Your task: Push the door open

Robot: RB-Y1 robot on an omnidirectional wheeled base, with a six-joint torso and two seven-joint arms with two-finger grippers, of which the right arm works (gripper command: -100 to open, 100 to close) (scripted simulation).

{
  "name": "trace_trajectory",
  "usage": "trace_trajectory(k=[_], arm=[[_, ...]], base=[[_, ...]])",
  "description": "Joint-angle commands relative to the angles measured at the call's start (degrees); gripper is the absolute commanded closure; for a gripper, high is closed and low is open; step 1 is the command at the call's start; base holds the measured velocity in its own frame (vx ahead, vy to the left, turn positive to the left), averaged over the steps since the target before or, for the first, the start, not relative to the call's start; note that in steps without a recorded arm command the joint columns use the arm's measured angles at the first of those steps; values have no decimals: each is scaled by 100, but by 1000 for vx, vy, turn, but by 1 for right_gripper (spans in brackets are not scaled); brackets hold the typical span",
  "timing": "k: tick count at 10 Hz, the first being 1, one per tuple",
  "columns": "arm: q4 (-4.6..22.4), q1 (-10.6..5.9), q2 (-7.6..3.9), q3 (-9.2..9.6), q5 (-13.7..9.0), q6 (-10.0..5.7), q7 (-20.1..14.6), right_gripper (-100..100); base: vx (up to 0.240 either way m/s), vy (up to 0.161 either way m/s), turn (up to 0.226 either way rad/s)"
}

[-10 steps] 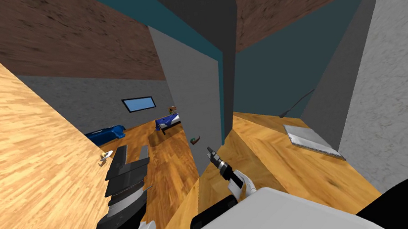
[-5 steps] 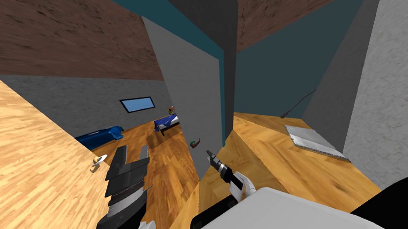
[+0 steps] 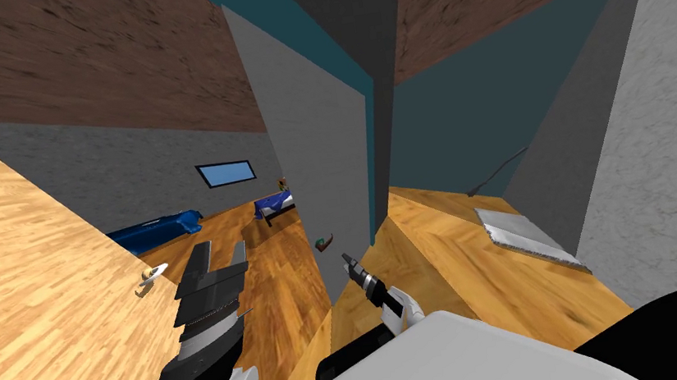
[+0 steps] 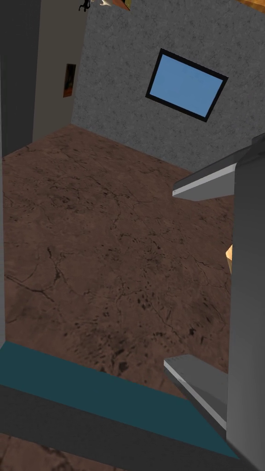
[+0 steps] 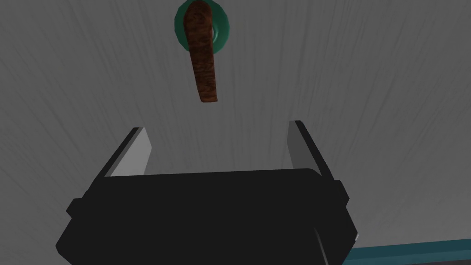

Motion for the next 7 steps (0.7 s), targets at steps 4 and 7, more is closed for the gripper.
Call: trace_trajectory(k=[4, 7], arm=[[329, -99, -1, 67, 15, -113, -9, -100], [375, -75, 21, 33, 2, -160, 39, -100]], base=[[117, 21, -1], [178, 98, 25]])
